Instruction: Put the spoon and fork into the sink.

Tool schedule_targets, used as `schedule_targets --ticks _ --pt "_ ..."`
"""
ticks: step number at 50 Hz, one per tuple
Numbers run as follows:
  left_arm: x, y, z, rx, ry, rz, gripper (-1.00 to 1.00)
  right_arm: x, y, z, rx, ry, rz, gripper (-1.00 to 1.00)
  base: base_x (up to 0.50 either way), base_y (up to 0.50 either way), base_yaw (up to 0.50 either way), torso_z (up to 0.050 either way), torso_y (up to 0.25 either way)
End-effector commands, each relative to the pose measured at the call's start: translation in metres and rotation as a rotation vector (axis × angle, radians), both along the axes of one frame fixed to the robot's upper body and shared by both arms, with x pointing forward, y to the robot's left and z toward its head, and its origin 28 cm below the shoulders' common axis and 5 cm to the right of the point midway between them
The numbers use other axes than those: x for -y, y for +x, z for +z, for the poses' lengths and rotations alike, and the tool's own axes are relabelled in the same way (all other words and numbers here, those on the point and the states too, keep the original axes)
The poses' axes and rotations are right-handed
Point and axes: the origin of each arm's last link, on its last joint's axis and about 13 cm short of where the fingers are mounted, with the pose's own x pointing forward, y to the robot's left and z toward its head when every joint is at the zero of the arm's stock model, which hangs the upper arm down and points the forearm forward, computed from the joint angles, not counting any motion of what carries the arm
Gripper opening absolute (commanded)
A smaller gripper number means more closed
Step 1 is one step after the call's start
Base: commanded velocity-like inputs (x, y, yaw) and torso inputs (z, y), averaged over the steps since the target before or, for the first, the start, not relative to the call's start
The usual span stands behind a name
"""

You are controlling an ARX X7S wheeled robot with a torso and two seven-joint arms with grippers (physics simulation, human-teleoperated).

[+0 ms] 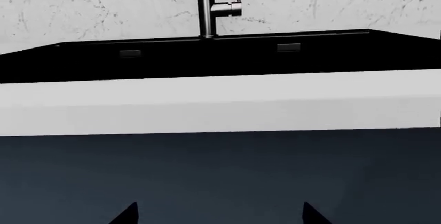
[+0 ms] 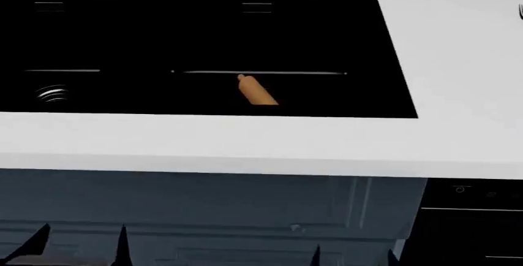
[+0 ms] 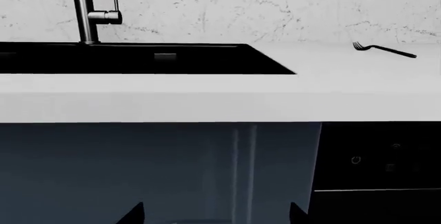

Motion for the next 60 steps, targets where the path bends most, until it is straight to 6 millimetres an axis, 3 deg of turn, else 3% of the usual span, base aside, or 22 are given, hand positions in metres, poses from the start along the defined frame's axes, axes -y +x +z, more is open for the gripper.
schedule_targets --ticks 1,10,24,27,33,42,50,60 --pt "-0.005 0.019 0.031 -0.012 -0.009 0.013 1.00 0.002 0.008 0.035 0.029 -0.053 0.027 1.00 0.00 0.00 0.00 0.000 0.000" --pt "-0.008 0.040 0.062 -0.020 0.027 0.005 1.00 0.011 0.019 0.064 0.034 -0.037 0.053 1.00 0.00 0.00 0.00 0.000 0.000" --pt "-0.013 0.054 0.099 -0.007 0.028 0.004 1.00 0.017 0.023 0.094 0.058 -0.045 0.074 1.00 0.00 0.00 0.00 0.000 0.000" --pt "-0.013 0.055 0.101 -0.005 0.030 0.004 1.00 0.017 0.024 0.099 0.061 -0.042 0.078 1.00 0.00 0.00 0.00 0.000 0.000" --pt "-0.012 0.055 0.101 -0.004 0.032 0.003 1.00 0.023 0.026 0.130 0.074 -0.044 0.079 1.00 0.00 0.00 0.00 0.000 0.000" --pt "-0.014 0.055 0.105 0.005 0.034 0.000 1.00 0.037 0.033 0.190 0.075 -0.051 0.058 1.00 0.00 0.00 0.00 0.000 0.000" --pt "-0.014 0.053 0.108 0.012 0.035 -0.006 1.00 0.043 0.040 0.219 0.071 -0.027 0.068 1.00 0.00 0.00 0.00 0.000 0.000" --pt "-0.012 0.050 0.108 0.014 0.029 -0.018 1.00 0.052 0.052 0.232 0.043 0.042 0.084 1.00 0.00 0.00 0.00 0.000 0.000"
